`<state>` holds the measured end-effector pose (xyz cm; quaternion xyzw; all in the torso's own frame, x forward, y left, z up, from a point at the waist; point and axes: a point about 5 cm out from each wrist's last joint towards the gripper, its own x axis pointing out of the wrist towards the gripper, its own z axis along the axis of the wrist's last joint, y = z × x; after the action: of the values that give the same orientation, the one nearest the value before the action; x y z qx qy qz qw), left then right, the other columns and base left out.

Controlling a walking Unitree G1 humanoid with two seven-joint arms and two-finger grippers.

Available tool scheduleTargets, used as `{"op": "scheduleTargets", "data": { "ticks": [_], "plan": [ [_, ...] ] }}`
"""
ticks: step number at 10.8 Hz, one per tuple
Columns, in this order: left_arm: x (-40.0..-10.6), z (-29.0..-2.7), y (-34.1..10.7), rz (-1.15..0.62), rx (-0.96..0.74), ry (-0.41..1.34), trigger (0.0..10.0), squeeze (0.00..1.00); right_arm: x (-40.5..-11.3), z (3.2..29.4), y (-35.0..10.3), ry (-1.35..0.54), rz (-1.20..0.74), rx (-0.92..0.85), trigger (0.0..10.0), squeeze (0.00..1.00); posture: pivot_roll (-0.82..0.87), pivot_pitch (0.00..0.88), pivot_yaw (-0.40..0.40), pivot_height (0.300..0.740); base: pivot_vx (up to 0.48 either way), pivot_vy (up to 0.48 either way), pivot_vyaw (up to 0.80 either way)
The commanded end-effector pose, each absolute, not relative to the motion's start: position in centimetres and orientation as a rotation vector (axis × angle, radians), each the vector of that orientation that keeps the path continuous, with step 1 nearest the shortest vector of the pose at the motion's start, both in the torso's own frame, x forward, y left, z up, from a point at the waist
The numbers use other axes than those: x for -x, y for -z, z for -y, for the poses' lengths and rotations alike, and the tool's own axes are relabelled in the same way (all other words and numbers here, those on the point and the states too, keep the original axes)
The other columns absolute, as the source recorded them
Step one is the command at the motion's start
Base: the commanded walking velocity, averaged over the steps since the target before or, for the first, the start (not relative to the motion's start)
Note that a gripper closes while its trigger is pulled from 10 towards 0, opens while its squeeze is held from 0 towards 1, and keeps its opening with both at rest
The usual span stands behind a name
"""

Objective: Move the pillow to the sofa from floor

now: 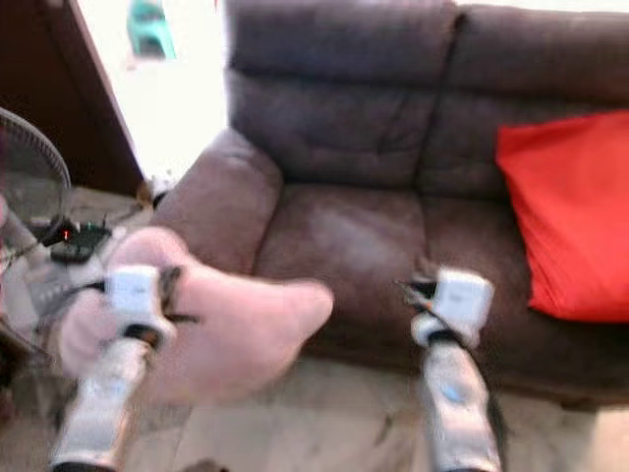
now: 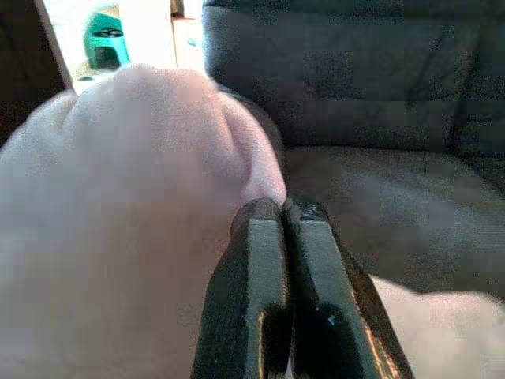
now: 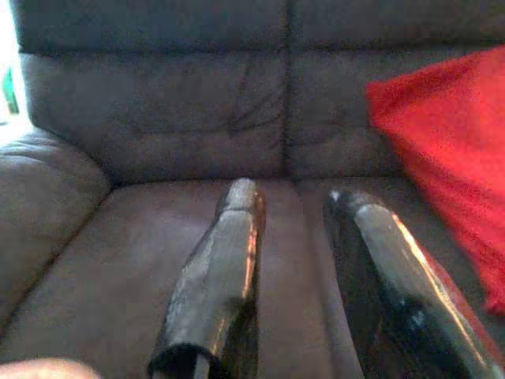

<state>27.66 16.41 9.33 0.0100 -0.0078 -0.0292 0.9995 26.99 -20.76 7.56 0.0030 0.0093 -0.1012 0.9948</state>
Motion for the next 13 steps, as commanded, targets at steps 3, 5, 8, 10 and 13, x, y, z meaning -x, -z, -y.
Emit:
{"op": "scheduleTargets", "data": {
  "ticks": [3,5,8,10,13],
  "plan": [
    [-28.4,-16.8,-12.3,0.156,-0.039,0.052,10.0,0.0,-27.7,19.8,-8.8,0.158,0.029,0.003,10.0,0.0,0.06,0.0,-0.035,0.74,0.0,0.0,0.0],
    [-28.7,-15.9,-13.3,0.19,-0.013,0.076,10.0,0.0,-28.0,19.8,-9.5,0.147,0.05,0.008,10.0,0.0,0.06,0.0,-0.042,0.74,0.0,0.0,0.0],
    [-30.1,-15.1,-17.3,0.321,-0.068,0.118,10.0,0.0,-28.7,19.3,-10.9,0.125,0.102,0.023,10.0,0.0,0.06,0.0,-0.04,0.74,0.0,0.0,0.0],
    [-30.3,-14.1,-18.8,0.378,-0.129,0.174,10.0,0.0,-29.1,18.8,-12.3,0.121,0.147,0.024,10.0,0.0,0.06,0.0,-0.034,0.74,0.124,0.0,0.0],
    [-30.6,-14.0,-19.6,0.385,-0.126,0.195,10.0,0.0,-29.2,18.7,-12.8,0.117,0.165,0.024,10.0,0.0,0.07,0.0,-0.03,0.74,0.274,0.0,0.0]
  ]
}}
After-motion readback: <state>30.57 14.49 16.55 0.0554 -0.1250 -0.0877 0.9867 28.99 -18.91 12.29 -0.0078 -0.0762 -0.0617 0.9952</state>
